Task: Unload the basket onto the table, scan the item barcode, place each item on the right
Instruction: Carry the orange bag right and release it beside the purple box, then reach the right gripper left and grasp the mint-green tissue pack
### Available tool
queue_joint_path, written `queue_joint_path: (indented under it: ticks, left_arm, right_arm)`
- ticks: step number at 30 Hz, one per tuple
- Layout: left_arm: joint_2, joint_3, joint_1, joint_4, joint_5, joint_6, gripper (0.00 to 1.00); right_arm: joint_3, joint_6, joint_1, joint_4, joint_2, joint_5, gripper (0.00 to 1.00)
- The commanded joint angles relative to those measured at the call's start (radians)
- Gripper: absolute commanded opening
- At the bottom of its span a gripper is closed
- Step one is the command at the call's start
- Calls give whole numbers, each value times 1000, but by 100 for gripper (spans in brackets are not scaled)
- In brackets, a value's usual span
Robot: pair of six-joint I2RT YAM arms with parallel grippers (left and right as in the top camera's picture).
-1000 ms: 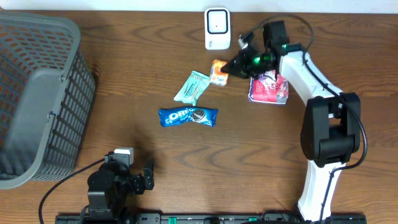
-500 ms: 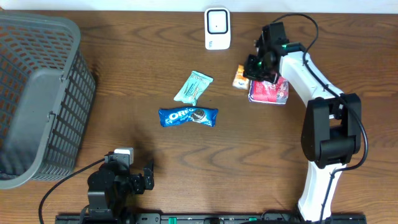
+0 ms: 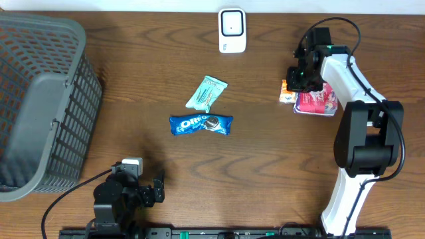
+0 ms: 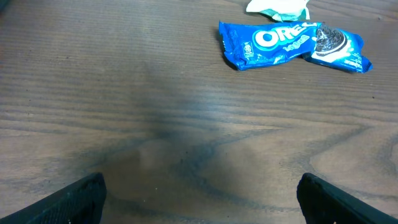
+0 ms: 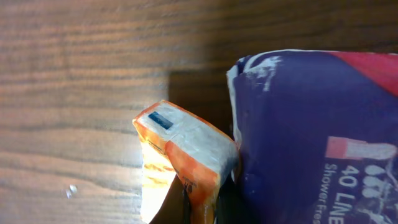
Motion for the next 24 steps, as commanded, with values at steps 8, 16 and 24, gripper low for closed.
queue_joint_path:
  ticks: [8,16,24]
  left_arm:
    - [-6,-3,-4,-21,12,17,98]
    - [-6,-3,-4,-21,12,17,98]
    - [-6,-3,-4,-21,12,17,98]
  right_arm:
    - [3,-87,-3,-49,14,-97,5]
    - [84,-19,-13,-142,14,-56,74]
    - [385,-28,54,-340,14,-143,85]
